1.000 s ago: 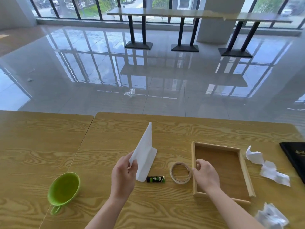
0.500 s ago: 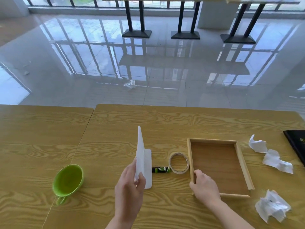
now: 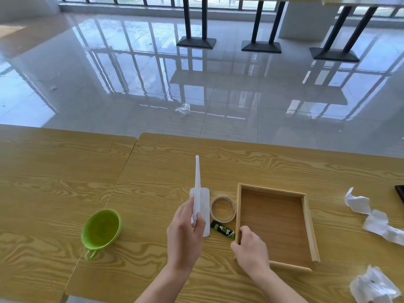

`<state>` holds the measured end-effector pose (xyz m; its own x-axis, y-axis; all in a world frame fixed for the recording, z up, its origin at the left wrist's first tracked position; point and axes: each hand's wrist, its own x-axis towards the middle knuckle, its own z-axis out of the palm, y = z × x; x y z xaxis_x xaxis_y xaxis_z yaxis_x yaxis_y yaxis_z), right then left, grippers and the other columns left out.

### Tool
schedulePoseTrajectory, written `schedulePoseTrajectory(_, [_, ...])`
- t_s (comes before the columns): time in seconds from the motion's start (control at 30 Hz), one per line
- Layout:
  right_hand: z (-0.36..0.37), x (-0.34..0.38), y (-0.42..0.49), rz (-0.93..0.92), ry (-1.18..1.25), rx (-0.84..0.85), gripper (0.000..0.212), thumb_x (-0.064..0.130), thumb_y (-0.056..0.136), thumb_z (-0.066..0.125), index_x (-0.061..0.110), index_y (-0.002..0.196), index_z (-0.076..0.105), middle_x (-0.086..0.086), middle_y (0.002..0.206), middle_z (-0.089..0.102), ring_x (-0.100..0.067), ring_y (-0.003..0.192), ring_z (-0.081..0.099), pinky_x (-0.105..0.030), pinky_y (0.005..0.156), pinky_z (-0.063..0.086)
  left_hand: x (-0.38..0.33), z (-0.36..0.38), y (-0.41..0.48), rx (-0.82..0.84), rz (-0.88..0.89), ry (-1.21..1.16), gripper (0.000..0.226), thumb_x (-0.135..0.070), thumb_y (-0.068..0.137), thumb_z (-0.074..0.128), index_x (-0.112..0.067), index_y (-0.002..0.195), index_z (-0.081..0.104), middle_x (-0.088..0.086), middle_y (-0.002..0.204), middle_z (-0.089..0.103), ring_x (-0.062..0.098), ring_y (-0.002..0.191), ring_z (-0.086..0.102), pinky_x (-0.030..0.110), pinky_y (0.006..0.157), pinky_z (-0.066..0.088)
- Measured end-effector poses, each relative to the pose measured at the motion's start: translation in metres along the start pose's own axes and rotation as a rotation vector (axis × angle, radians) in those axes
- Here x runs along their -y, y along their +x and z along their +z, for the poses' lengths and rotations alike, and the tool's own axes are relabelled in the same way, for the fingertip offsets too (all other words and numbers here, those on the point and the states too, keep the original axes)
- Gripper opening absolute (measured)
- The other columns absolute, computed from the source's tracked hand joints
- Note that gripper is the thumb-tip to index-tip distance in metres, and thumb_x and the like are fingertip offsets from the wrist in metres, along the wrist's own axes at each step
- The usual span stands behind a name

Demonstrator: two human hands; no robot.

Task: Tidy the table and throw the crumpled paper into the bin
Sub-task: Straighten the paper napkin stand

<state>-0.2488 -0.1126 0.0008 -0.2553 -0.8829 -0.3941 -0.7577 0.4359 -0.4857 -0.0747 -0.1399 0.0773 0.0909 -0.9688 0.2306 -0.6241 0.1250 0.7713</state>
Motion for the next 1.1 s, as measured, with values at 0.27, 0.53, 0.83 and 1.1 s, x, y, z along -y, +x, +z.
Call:
schedulePoseTrajectory(0.27, [0.019,0.030,0.008,0.030,0.061,-0.047,0.011,0.024,0.087,0.060,0.021,0.089,0.050,0.005,0.078,0.062,-0.018,0.071,0.061,-0.032,0.064,0.048,0.021,-0.011,0.014,-0.006,0.005,0.030,0.047,-0.005,0.090,0.060,-0.014,0.136,0.054,-0.016,0.116,0.061,-0.007,0.093,0.052,0.022,0.066,0.053])
schedulePoseTrajectory(0.53, [0.036,0.076,0.034,0.020,0.100,-0.038,0.016,0.027,0.088,0.065,0.021,0.091,0.049,0.008,0.076,0.059,-0.012,0.067,0.058,-0.026,0.055,0.041,0.041,-0.024,0.048,-0.041,-0.028,0.065,0.048,-0.008,0.091,0.057,-0.016,0.139,0.051,-0.014,0.114,0.063,-0.004,0.092,0.053,0.016,0.067,0.049])
schedulePoseTrajectory(0.83, [0.044,0.123,0.070,0.045,0.118,-0.035,0.016,0.025,0.089,0.064,0.020,0.091,0.049,0.004,0.077,0.062,-0.014,0.068,0.059,-0.029,0.054,0.040,0.058,-0.032,0.097,-0.029,-0.014,0.065,0.047,-0.010,0.091,0.057,-0.016,0.138,0.050,-0.013,0.108,0.063,-0.005,0.092,0.050,0.004,0.066,0.042])
schedulePoseTrajectory(1.1, [0.050,0.160,0.098,0.072,0.129,-0.049,0.015,0.023,0.087,0.063,0.019,0.089,0.049,0.004,0.077,0.060,-0.011,0.066,0.056,-0.028,0.052,0.037,0.074,-0.042,0.137,0.005,0.002,0.044,0.047,-0.011,0.092,0.056,-0.019,0.139,0.050,-0.012,0.108,0.063,-0.006,0.092,0.051,0.002,0.068,0.039])
